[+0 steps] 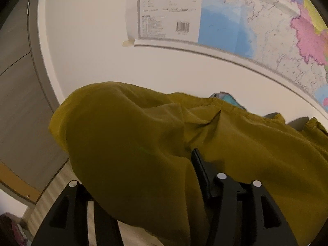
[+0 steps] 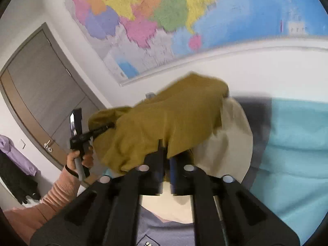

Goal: Fold large clothes

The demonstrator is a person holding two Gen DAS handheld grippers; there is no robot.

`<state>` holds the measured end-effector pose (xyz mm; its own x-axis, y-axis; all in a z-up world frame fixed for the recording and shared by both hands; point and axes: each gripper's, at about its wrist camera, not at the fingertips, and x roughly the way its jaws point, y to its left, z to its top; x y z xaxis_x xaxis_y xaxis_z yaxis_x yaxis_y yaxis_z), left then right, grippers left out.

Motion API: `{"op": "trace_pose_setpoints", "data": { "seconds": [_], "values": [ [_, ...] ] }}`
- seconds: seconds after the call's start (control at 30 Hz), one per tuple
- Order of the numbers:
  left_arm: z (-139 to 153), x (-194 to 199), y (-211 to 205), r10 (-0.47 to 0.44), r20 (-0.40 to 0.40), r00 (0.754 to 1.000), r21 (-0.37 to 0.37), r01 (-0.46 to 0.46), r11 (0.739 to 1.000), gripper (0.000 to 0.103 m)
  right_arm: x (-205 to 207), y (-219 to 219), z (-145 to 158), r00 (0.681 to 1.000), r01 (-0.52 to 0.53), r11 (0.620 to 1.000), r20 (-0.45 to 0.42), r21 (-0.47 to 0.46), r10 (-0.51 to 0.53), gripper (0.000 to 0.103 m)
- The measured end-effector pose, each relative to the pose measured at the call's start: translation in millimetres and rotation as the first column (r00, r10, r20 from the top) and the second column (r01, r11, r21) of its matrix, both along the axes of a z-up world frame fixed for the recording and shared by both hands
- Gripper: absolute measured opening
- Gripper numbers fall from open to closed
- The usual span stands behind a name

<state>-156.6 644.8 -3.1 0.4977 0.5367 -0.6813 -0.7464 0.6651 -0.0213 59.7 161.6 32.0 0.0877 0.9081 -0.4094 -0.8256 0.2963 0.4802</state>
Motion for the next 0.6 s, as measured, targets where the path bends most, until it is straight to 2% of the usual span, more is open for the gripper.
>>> {"op": "trace_pose_setpoints", "data": {
  "seconds": [0.03, 0.1, 0.13, 0.23, 0.27, 0.33, 0.37, 0.4, 0.43, 0.47, 0.53, 0.57, 0.6],
  "values": [
    [-2, 1, 2, 0.018, -0.013, 1.0, 0.001, -0.018, 1.0, 0.05, -7, -8, 4, 0.999, 0.013, 0.999, 0.036, 0.031, -0.014, 0.002],
    [-5, 3, 3, 0.024, -0.014, 1.0, 0.007, -0.024, 1.0, 0.05, -7, -2, -3, 1.0, 0.013, 0.999, -0.012, 0.037, -0.013, 0.002],
    [-7, 5, 3, 0.031, -0.024, 0.999, 0.015, -0.031, 0.999, 0.05, -9, 2, -8, 1.0, 0.011, 1.0, -0.022, 0.002, -0.011, 0.002],
    [-12, 13, 5, 0.059, -0.059, 0.996, 0.019, -0.058, 0.998, 0.05, -7, 16, -48, 0.995, -0.028, 0.985, -0.101, -0.171, 0.011, 0.003],
    [-11, 13, 2, 0.064, -0.06, 0.996, 0.03, -0.062, 0.998, 0.051, -7, 16, -52, 0.994, -0.025, 0.986, -0.112, -0.162, 0.007, 0.004],
    [-9, 9, -2, 0.062, -0.06, 0.996, 0.049, -0.059, 0.997, 0.051, -3, 7, -48, 0.991, -0.003, 0.991, -0.131, -0.136, -0.015, 0.017],
    [-5, 3, -6, 0.058, -0.048, 0.997, 0.052, -0.056, 0.997, 0.051, -2, 4, -45, 0.99, 0.001, 0.992, -0.137, -0.124, -0.018, 0.017],
    [-3, -2, -8, 0.057, -0.04, 0.998, 0.057, -0.055, 0.997, 0.051, -3, 2, -39, 0.992, 0.013, 0.992, -0.12, -0.126, -0.028, 0.019],
    [0, -8, -12, 0.055, -0.032, 0.998, 0.064, -0.052, 0.997, 0.051, -4, 6, -34, 0.994, 0.027, 0.99, -0.099, -0.137, -0.04, 0.027],
    [6, -18, -17, 0.053, -0.009, 0.999, 0.076, -0.052, 0.996, 0.054, -5, 4, -26, 0.996, 0.043, 0.989, -0.07, -0.143, -0.053, 0.03],
    [12, -32, -26, 0.042, 0.023, 0.999, 0.092, -0.044, 0.995, 0.057, -9, 0, -9, 0.996, 0.082, 0.989, -0.008, -0.124, -0.083, 0.034],
    [17, -42, -35, 0.042, 0.044, 0.998, 0.118, -0.047, 0.992, 0.063, -10, -3, 2, 0.994, 0.105, 0.989, 0.023, -0.104, -0.103, 0.037],
    [21, -48, -41, 0.042, 0.061, 0.997, 0.14, -0.05, 0.989, 0.063, -11, -4, 12, 0.992, 0.122, 0.989, 0.049, -0.084, -0.118, 0.041]
  ]
}}
